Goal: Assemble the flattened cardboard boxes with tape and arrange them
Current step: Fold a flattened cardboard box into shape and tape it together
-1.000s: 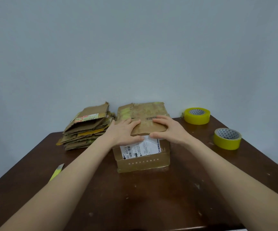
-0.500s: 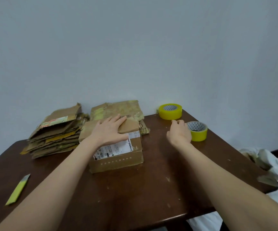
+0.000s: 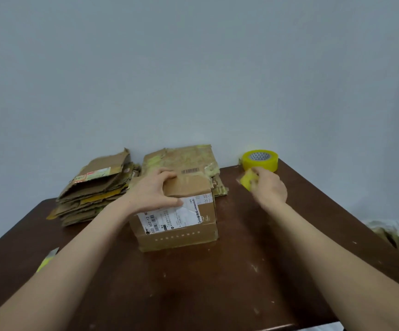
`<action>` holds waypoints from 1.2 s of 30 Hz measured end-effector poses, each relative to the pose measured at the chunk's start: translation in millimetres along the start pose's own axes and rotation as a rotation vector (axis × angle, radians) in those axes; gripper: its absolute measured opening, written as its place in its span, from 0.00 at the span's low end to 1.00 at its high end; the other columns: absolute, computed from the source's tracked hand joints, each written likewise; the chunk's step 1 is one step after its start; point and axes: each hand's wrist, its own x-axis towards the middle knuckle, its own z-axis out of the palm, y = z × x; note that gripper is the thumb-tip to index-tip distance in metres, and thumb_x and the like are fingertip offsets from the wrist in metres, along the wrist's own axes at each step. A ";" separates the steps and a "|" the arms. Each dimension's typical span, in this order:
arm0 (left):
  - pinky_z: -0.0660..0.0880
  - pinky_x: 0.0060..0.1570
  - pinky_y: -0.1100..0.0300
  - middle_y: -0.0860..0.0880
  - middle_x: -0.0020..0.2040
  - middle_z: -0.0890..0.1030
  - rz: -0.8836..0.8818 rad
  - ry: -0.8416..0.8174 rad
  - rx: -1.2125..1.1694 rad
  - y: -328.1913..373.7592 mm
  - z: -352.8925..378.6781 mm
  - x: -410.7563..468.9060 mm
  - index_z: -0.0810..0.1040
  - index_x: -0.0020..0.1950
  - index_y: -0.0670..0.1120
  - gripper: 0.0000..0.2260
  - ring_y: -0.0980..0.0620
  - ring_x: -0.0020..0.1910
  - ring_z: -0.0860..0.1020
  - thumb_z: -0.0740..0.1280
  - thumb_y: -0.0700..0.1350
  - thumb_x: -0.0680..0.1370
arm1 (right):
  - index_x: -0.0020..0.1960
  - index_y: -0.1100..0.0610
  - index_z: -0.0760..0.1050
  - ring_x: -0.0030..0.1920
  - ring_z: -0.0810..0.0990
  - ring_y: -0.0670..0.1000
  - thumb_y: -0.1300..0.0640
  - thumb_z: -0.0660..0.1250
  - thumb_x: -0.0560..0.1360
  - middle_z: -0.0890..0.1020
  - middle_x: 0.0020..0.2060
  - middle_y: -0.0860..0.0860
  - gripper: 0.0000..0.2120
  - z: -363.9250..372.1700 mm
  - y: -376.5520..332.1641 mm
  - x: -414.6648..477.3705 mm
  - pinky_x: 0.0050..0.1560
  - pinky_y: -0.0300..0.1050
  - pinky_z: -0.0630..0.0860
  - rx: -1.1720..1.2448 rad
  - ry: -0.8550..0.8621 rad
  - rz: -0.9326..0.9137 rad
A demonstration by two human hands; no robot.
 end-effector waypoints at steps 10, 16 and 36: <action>0.66 0.68 0.57 0.55 0.70 0.70 -0.049 0.017 -0.552 -32.4 -9.9 -10.0 0.63 0.74 0.52 0.41 0.55 0.68 0.69 0.77 0.57 0.66 | 0.55 0.57 0.82 0.47 0.78 0.47 0.60 0.65 0.77 0.82 0.48 0.50 0.10 -26.5 -167.0 -0.8 0.46 0.38 0.75 0.620 -0.406 -0.386; 0.72 0.61 0.55 0.50 0.58 0.81 -0.307 0.232 -1.225 -39.0 -28.8 -10.3 0.76 0.59 0.45 0.19 0.54 0.55 0.79 0.64 0.58 0.77 | 0.53 0.53 0.78 0.43 0.79 0.49 0.57 0.70 0.74 0.79 0.41 0.48 0.07 -8.8 -187.4 4.6 0.50 0.45 0.76 0.546 -0.430 -0.427; 0.64 0.26 0.61 0.45 0.29 0.69 -0.498 0.696 -1.044 -55.6 -11.2 -6.7 0.67 0.32 0.44 0.15 0.49 0.27 0.66 0.61 0.40 0.79 | 0.58 0.48 0.78 0.53 0.76 0.47 0.43 0.74 0.69 0.80 0.53 0.46 0.20 -1.1 -160.8 13.5 0.49 0.39 0.70 0.476 -0.392 -0.596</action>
